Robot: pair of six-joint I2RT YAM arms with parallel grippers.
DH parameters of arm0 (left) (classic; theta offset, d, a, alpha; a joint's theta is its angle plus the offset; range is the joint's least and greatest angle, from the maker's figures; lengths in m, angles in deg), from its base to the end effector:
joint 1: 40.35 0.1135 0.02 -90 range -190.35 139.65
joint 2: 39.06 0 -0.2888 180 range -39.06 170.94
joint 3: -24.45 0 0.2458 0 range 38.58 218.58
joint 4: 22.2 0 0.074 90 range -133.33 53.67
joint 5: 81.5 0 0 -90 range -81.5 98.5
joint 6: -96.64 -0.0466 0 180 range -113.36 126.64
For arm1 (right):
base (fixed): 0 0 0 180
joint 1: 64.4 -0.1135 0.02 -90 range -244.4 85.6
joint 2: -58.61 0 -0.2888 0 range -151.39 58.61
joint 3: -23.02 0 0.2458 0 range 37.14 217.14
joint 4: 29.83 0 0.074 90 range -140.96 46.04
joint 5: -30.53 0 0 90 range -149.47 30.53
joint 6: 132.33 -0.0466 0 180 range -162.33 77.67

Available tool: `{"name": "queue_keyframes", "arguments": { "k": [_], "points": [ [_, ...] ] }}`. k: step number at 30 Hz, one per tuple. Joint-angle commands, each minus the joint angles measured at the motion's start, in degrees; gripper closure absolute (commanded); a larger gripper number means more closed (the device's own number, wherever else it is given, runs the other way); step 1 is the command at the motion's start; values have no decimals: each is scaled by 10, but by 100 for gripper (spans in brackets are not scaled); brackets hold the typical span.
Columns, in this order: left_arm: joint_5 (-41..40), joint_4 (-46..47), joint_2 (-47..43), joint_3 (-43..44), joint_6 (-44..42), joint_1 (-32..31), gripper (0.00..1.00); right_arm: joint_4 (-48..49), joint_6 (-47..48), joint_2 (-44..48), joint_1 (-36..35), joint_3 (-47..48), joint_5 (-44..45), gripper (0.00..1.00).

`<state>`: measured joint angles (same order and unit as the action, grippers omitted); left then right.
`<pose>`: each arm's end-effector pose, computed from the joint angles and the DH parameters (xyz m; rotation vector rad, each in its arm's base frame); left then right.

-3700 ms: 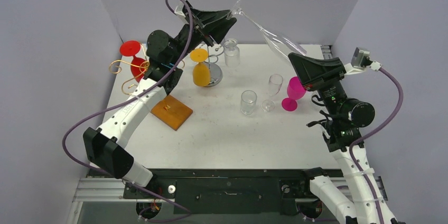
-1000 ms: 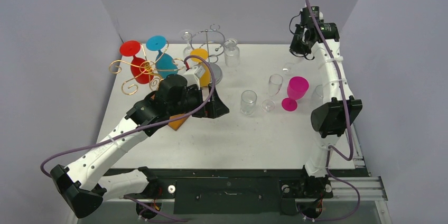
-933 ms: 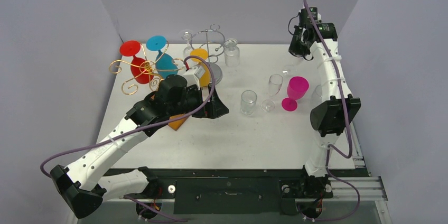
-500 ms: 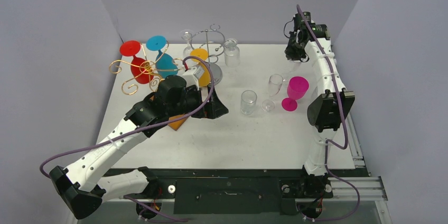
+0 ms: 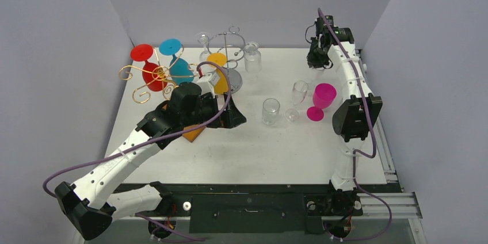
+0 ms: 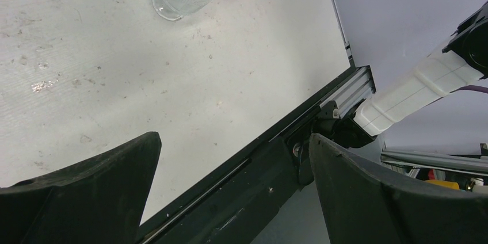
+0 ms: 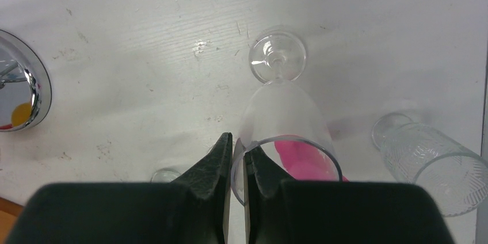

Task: Take the wine glass off the wine glass rack
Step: Place the wine glass at the center of the board.

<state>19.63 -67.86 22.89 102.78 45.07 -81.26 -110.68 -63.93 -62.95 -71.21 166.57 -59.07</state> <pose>0.1637 -0.1538 0.3791 0.1764 2.2387 -1.0065 0.4582 0.0544 0.3484 0.3382 2.5859 0.1695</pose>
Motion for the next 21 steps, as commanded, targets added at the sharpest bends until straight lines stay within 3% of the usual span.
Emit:
{"name": "queue_keyframes", "arguments": {
  "k": [1,5,13,21],
  "points": [
    [11,27,-15,1,-9,11,0,-8,4,-14,-2,11,1,100],
    [16,28,-16,-2,-10,18,0,-10,2,-15,-1,17,2,97],
    [22,33,-13,-2,-8,22,0,-22,-1,-10,5,58,11,76],
    [23,34,-14,-7,-3,24,0,-16,-3,1,10,66,13,63]
  ]
}}
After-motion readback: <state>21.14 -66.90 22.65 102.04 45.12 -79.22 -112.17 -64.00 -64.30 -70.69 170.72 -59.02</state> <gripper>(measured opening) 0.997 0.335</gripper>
